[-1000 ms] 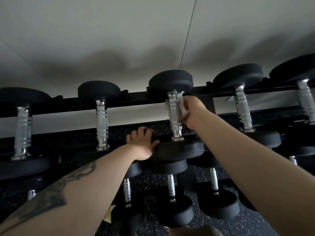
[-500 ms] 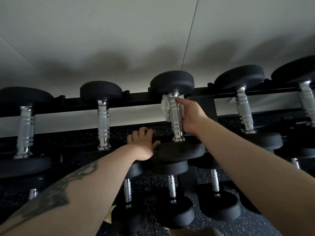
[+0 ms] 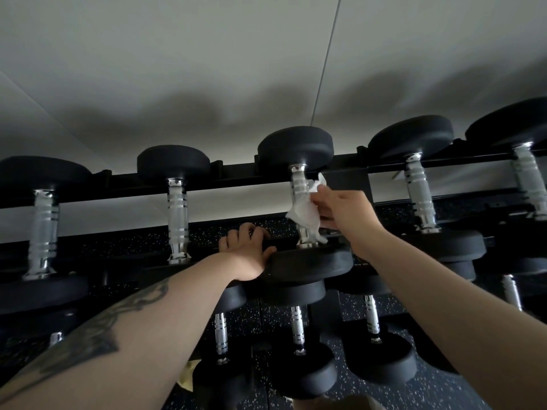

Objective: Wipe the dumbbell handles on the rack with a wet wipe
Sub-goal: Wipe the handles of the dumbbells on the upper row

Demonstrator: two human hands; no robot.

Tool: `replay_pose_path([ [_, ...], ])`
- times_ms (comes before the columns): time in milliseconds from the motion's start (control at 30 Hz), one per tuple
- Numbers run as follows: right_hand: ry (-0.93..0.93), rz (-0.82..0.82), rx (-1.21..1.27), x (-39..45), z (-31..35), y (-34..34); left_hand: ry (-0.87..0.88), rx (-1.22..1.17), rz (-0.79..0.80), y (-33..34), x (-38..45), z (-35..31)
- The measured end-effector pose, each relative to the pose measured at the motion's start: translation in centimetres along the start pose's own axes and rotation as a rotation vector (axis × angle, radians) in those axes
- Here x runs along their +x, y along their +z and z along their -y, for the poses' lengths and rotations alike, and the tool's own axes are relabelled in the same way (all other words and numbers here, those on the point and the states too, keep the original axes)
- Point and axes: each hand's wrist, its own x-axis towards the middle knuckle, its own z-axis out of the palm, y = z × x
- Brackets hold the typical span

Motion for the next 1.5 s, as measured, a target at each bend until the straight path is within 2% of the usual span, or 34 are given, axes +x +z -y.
replay_pose_path([
  [100,-0.091,-0.023,-0.108,1.1,0.0,0.2,-0.006,0.006,-0.003,0.0,0.0,-0.1],
  [167,-0.083,-0.02,-0.172,1.6,0.5,0.6,-0.012,0.014,-0.003,0.0,-0.1,-0.2],
  [333,-0.044,0.214,-0.522,0.3,-1.5,-0.1,-0.014,0.014,0.009,-0.1,-0.2,-0.2],
  [367,-0.034,0.258,-0.533,0.4,-1.8,-0.4,-0.014,0.015,0.008,-0.1,-0.2,-0.2],
  [500,0.055,0.425,-0.18,1.0,-1.1,-1.3,-0.04,0.016,-0.018,-0.1,-0.2,-0.5],
  [567,0.071,0.443,-0.142,0.8,-1.8,-1.2,-0.055,0.017,-0.023,-0.1,-0.1,-0.6],
  [633,0.022,0.383,-0.32,0.4,-2.4,-1.2,-0.069,0.012,-0.022,0.0,-0.1,-0.6],
  [733,-0.124,0.218,-0.772,0.3,-1.1,-2.2,-0.079,0.005,-0.013,0.0,-0.1,-0.6],
  [767,-0.189,0.145,-0.82,0.3,-0.4,-2.5,-0.079,0.006,-0.008,0.0,-0.1,-0.6],
  [833,-0.385,-0.053,-0.725,0.0,1.1,-2.3,-0.077,0.008,-0.001,-0.1,0.0,-0.5],
  [900,-0.661,-0.262,-0.571,0.2,2.5,-1.3,-0.077,0.007,0.003,0.0,0.0,-0.5],
  [933,-0.779,-0.294,-0.56,0.5,3.1,-0.6,-0.076,0.007,0.0,0.0,0.0,-0.5],
  [1000,-0.888,-0.169,-0.707,1.0,3.1,0.9,-0.07,0.006,-0.006,0.0,0.1,-0.5],
  [1067,-0.835,0.019,-0.965,0.5,1.3,2.1,-0.066,0.016,-0.005,0.0,0.1,-0.5],
  [1100,-0.787,0.086,-0.991,0.2,0.4,2.0,-0.063,0.027,-0.006,0.1,0.0,-0.5],
  [1233,-0.402,0.258,-0.636,-3.3,-0.6,-1.2,-0.031,0.029,-0.01,0.0,0.1,-0.3],
  [1300,-0.407,0.131,-0.548,-6.2,-2.3,-1.5,-0.012,0.021,0.002,0.0,0.0,-0.2],
  [1367,-0.544,-0.098,-0.525,-9.0,-4.3,0.4,0.006,0.023,0.013,0.0,-0.1,0.0],
  [1400,-0.625,-0.16,-0.546,-9.8,-5.3,1.6,0.012,0.029,0.014,0.0,-0.1,0.0],
  [1500,-0.919,-0.2,-0.721,-10.4,-7.8,3.6,0.02,0.053,0.023,-0.1,-0.3,-0.1],
])
